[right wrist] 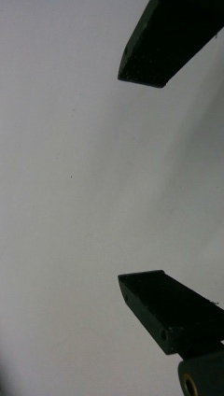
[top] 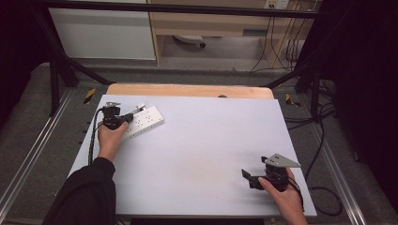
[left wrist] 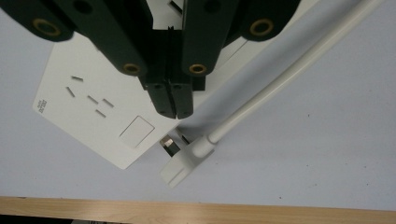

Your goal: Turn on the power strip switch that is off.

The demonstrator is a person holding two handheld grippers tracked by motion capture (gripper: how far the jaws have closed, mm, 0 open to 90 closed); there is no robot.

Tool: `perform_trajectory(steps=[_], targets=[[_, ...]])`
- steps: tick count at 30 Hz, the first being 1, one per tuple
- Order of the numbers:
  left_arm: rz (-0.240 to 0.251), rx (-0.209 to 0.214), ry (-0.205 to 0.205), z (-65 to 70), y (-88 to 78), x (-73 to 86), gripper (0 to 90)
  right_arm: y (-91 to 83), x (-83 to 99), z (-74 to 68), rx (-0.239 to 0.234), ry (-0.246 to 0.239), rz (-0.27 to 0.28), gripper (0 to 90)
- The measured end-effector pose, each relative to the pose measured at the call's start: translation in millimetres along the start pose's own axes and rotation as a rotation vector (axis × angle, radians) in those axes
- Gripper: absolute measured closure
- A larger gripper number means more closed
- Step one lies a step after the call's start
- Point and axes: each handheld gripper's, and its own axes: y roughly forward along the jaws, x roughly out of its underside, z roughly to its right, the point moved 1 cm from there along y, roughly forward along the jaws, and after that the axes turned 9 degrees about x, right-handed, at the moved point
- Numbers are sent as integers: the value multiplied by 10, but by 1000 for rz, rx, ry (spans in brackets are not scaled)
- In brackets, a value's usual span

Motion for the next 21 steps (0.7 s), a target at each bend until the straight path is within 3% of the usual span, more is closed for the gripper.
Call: perform_trajectory(steps=[8, 21], targets=[[24, 5, -4, -5, 0, 27, 900, 1, 0, 1, 0, 1, 0, 44], [20, -1, 1, 3, 3, 21, 900, 3, -1, 3, 0, 1, 0, 44]])
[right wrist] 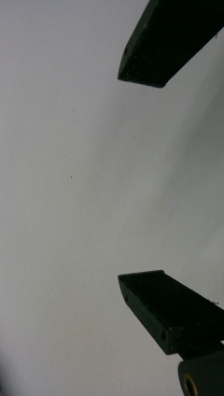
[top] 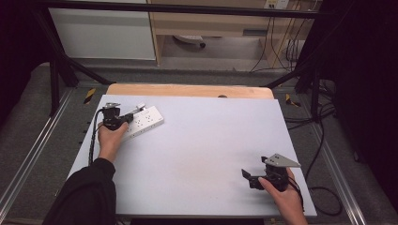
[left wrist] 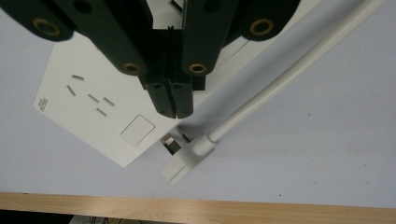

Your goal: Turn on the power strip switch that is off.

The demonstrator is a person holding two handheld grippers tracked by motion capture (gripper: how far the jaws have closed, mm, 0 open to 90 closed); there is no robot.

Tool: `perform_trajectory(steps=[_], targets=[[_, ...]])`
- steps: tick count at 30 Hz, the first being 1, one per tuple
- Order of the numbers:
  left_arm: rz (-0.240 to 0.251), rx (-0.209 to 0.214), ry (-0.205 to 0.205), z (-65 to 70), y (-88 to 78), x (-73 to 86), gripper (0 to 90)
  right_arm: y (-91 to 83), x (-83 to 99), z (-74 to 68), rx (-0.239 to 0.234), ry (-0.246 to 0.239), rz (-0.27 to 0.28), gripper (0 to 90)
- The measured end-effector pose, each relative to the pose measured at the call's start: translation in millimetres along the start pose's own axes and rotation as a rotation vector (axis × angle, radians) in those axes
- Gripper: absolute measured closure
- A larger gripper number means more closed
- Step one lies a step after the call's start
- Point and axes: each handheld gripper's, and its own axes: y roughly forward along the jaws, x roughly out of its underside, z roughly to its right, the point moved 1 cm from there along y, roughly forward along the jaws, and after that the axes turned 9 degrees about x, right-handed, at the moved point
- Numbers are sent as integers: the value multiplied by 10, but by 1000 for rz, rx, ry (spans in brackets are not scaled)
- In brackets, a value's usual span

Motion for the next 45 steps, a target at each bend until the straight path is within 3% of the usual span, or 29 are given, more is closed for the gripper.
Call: perform_trajectory(steps=[16, 34, 40, 45], targets=[[-1, -2, 7, 10, 0, 2, 900, -3, -2, 1, 0, 6, 1, 44], [44, 37, -19, 4, -36, -16, 897, -3, -2, 9, 1, 2, 3, 44], [66, 45, -12, 30, -40, -33, 828, -1, -3, 7, 0, 6, 1, 44], [85, 41, -1, 54, -44, -52, 704, 0, -3, 7, 0, 7, 1, 44]])
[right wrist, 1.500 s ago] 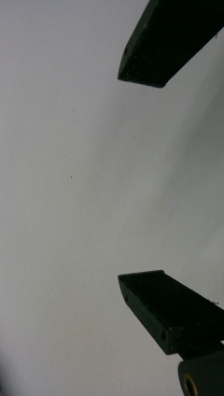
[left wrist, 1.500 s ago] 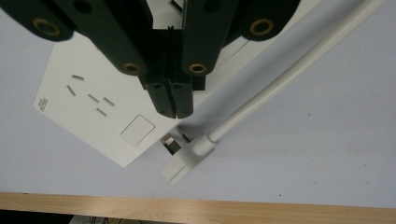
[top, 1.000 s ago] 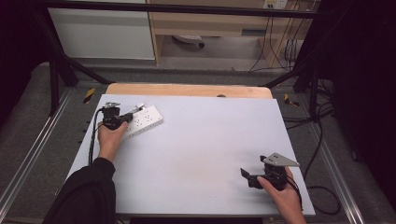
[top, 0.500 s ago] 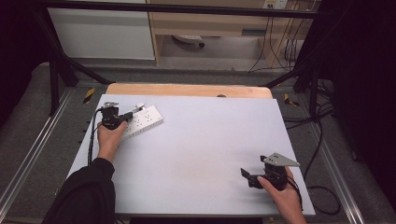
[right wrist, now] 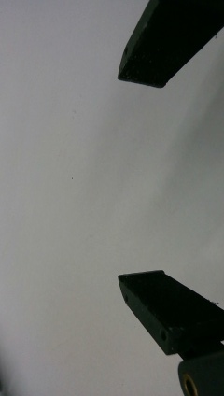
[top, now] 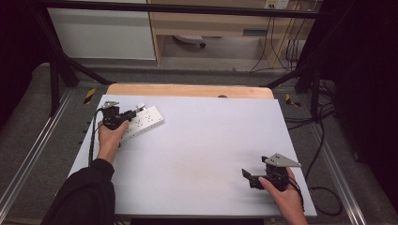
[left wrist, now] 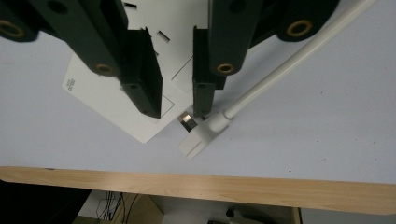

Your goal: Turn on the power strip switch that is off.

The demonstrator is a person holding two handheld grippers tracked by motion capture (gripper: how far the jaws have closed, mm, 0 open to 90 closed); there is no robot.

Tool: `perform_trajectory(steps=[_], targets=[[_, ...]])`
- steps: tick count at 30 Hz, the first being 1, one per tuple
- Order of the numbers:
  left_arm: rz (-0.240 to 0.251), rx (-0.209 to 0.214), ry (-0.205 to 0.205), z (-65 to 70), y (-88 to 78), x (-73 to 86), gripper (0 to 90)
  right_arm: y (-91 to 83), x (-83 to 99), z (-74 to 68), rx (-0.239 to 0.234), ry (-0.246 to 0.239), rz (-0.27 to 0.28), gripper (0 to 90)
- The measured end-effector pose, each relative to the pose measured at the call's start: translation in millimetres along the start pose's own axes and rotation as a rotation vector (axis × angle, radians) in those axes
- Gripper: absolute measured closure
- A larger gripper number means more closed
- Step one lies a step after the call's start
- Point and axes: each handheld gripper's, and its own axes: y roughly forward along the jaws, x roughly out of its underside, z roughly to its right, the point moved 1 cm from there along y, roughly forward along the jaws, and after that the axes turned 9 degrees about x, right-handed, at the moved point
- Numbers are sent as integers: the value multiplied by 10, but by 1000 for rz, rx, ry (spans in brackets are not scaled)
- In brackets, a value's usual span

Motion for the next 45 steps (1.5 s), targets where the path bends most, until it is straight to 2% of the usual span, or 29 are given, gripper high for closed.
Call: perform_trajectory(steps=[1, 14, 21, 26, 29, 31, 45], targets=[[2, -1, 2, 1, 0, -2, 664, 1, 0, 1, 0, -4, -1, 44], [15, 15, 4, 27, 13, -13, 453, 4, 1, 0, -2, -3, -2, 43], [3, 40, -2, 58, 42, -4, 250, 4, 0, -2, -2, -2, -1, 43], [9, 78, -9, 82, 42, -7, 106, 7, 0, -1, -2, -6, -1, 43], [14, 110, -20, 103, 40, -12, 92, 5, 0, -3, -3, -3, -2, 42], [12, 120, -12, 120, 40, -14, 89, 4, -1, -1, -2, -4, -1, 42], [-19, 119, 29, 229, -39, -50, 90, 2, -6, -6, -5, -6, 0, 42]])
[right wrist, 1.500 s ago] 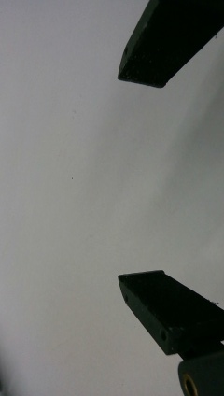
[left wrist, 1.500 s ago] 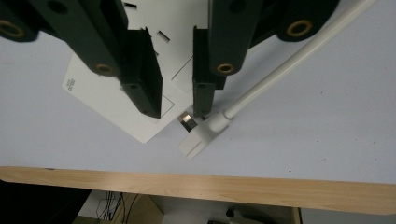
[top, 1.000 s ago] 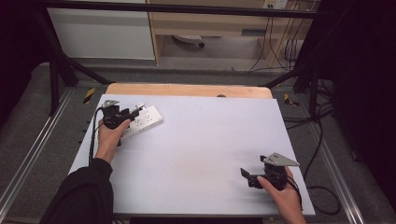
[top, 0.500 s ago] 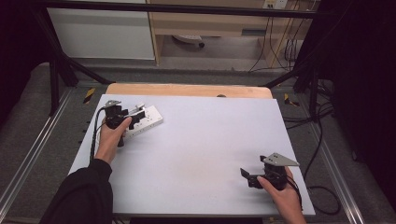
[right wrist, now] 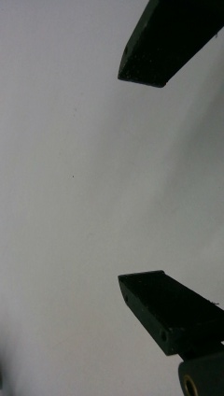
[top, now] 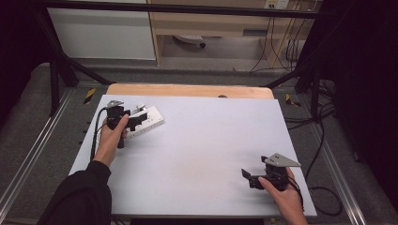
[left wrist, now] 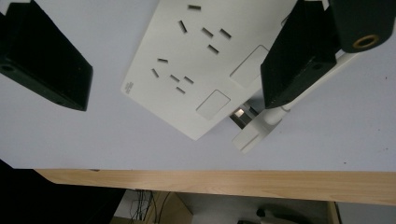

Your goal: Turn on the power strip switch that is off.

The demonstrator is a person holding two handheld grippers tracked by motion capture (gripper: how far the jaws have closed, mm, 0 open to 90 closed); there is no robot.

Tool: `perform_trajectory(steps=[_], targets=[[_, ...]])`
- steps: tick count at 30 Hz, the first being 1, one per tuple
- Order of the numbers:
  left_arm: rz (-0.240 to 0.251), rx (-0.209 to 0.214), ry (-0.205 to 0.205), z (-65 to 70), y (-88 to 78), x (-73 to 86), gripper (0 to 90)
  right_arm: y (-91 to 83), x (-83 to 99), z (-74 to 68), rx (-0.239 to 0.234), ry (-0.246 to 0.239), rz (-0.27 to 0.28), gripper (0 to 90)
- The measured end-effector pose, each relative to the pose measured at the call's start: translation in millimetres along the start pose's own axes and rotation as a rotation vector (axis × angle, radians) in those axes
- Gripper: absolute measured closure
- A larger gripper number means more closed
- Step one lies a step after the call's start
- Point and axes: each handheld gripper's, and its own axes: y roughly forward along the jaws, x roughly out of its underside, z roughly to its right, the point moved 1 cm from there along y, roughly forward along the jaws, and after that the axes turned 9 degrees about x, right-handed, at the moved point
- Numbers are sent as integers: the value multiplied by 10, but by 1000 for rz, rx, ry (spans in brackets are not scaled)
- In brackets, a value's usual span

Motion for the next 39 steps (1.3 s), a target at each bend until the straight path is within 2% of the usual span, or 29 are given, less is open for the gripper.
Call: perform_trajectory(steps=[13, 24, 29, 39], targets=[[-14, 8, 37, 179, -195, -6, 91, -1, -6, -7, -4, -2, 4, 41], [-2, 18, 59, 361, -388, -21, 88, 7, -17, -19, -13, 1, 7, 40], [-12, 15, 68, 456, -468, 16, 86, 8, -18, -14, -12, 2, 7, 40], [18, 30, 81, 604, -695, 105, 86, 15, -16, -3, -9, 8, 5, 39]])
